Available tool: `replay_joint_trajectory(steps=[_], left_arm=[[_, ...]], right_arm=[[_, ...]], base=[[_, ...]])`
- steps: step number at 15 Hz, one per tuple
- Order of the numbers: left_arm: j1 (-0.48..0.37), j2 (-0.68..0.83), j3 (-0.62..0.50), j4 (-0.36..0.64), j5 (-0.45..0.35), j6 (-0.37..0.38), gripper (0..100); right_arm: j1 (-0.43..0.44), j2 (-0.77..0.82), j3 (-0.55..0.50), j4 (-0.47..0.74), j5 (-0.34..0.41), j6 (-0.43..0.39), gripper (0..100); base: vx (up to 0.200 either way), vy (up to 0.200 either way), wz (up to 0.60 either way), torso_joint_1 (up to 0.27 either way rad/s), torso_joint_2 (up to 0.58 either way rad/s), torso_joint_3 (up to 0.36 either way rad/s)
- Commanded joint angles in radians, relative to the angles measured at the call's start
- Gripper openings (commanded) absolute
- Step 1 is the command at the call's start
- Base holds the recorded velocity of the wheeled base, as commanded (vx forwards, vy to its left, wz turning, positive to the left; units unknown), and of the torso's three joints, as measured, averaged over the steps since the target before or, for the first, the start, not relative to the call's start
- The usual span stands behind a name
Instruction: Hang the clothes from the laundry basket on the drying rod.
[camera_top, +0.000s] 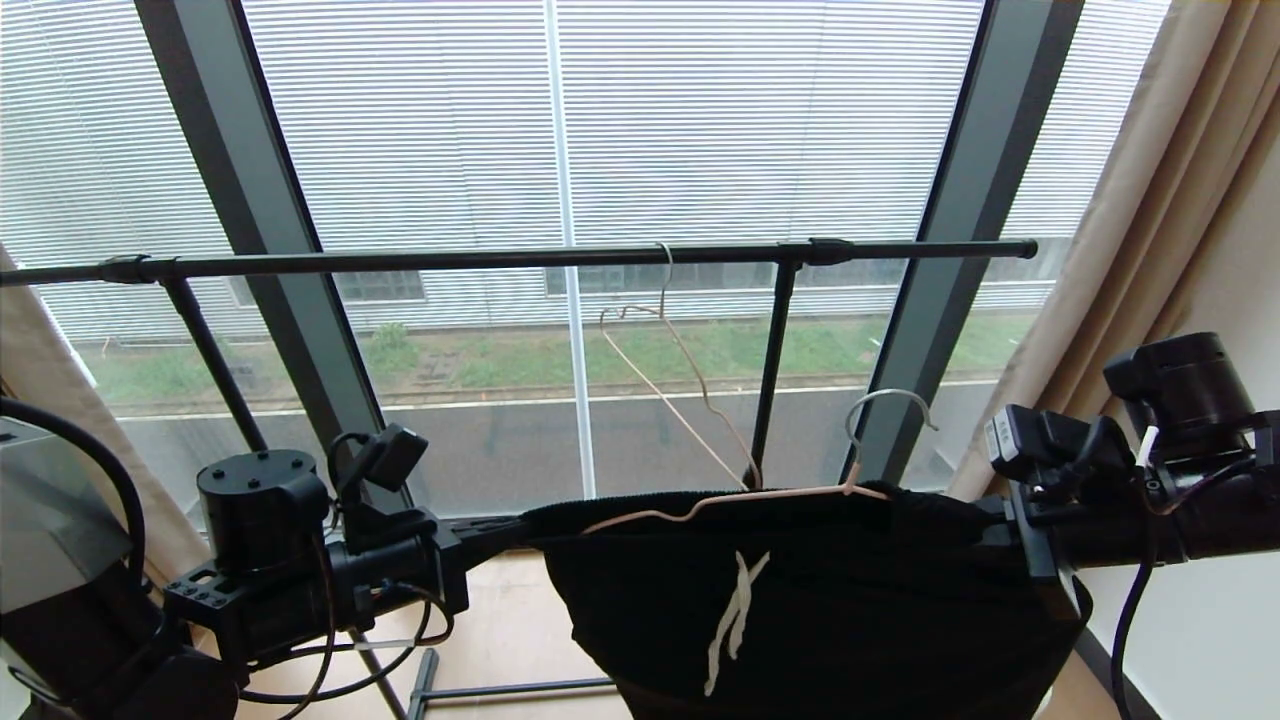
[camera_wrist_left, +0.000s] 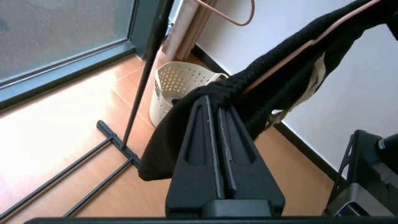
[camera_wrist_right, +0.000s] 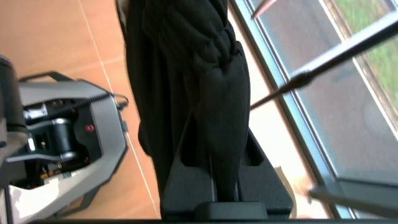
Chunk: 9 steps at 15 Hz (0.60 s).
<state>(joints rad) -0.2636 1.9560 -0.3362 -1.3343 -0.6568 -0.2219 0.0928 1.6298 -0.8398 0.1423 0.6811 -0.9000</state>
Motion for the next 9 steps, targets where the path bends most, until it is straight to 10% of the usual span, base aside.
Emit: replay_joint_trajectory(steps=[1,7,9], left_arm=[[0.000,-0.002,0.000,0.000,0.000,-0.001,0],[-0.003,-0.104,-0.004,0.046,0.000,0.006,0],[-0.003,-0.236,-0.107,0.360,0.011,0.095,0]], right_arm=[[0.008,0.015,0.002,-0.012,-0.020,0.000,0],[0.022,0.045,0.125,-0.257,-0.026,0.004,0],[0.024,0.038,0.134,-0.267,-0.025,0.004,0]], base=[[0.000,0.000,0.00,0.000,0.00,0.000],[0.000,0.000,0.00,0.000,0.00,0.000],[0.000,0.000,0.00,0.000,0.00,0.000]])
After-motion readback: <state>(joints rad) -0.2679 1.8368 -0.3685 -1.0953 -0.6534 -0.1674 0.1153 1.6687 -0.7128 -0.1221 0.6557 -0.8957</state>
